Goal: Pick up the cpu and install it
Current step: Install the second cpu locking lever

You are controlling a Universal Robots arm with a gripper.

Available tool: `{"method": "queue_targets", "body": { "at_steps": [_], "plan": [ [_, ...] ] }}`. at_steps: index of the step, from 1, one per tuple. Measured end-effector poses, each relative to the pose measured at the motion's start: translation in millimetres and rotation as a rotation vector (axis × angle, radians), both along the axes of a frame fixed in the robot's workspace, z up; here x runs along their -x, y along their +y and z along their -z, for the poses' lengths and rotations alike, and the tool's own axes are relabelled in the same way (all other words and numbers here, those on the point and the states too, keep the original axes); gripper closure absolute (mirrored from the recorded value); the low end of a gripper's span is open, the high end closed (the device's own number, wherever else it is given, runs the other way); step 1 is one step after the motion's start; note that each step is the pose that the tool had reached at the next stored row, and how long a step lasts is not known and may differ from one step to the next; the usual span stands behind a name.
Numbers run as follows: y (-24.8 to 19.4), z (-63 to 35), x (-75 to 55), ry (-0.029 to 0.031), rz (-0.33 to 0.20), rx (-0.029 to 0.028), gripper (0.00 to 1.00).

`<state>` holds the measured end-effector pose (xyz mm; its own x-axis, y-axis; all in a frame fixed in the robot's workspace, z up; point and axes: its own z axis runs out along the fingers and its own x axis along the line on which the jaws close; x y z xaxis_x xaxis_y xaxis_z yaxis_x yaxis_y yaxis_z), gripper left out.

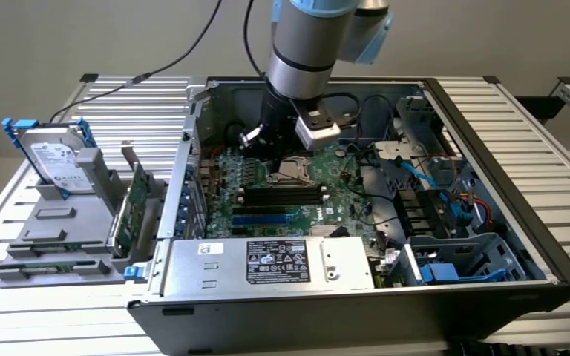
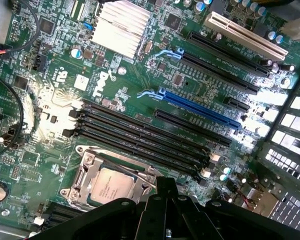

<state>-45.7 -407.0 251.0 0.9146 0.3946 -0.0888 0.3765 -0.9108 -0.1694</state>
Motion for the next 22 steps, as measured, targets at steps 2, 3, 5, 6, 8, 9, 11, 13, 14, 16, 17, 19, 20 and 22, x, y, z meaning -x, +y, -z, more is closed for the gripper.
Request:
{"method": "queue_targets", "body": {
  "at_steps": [2, 3, 5, 6, 8, 9, 11, 13, 14, 16, 17, 19, 20, 22],
  "plan": [
    [-0.1, 0.0, -1.9, 0.0, -0.008, -0.0009, 0.89],
    [-0.1, 0.1, -2.1, -0.0001, -0.013, -0.0014, 0.89],
    [0.0, 1.1, -2.1, -0.0012, -0.017, -0.0016, 0.89],
    [0.0, 2.3, -2.2, -0.0019, -0.018, -0.0016, 0.89],
    [-0.1, 5.8, -1.9, -0.0026, -0.019, -0.0026, 0.89],
    [-0.1, 7.7, -1.6, -0.0027, -0.019, -0.0041, 0.89],
    [-0.1, 10.2, -1.0, -0.0028, -0.019, -0.0093, 0.89],
    [-0.1, 12.0, -0.4, -0.0027, -0.019, -0.0154, 0.89],
    [0.0, 13.2, 0.1, -0.0029, -0.019, -0.018, 0.89],
    [-0.1, 15.1, 1.0, -0.0029, -0.019, -0.0216, 0.89],
    [-0.1, 16.0, 1.5, -0.003, -0.019, -0.023, 0.89],
    [0.0, 17.9, 2.6, -0.003, -0.019, -0.0256, 0.89],
    [0.0, 18.8, 3.2, -0.003, -0.019, -0.0269, 0.89],
    [0.1, 20.8, 4.2, -0.003, -0.019, -0.0298, 0.89]
  ]
}}
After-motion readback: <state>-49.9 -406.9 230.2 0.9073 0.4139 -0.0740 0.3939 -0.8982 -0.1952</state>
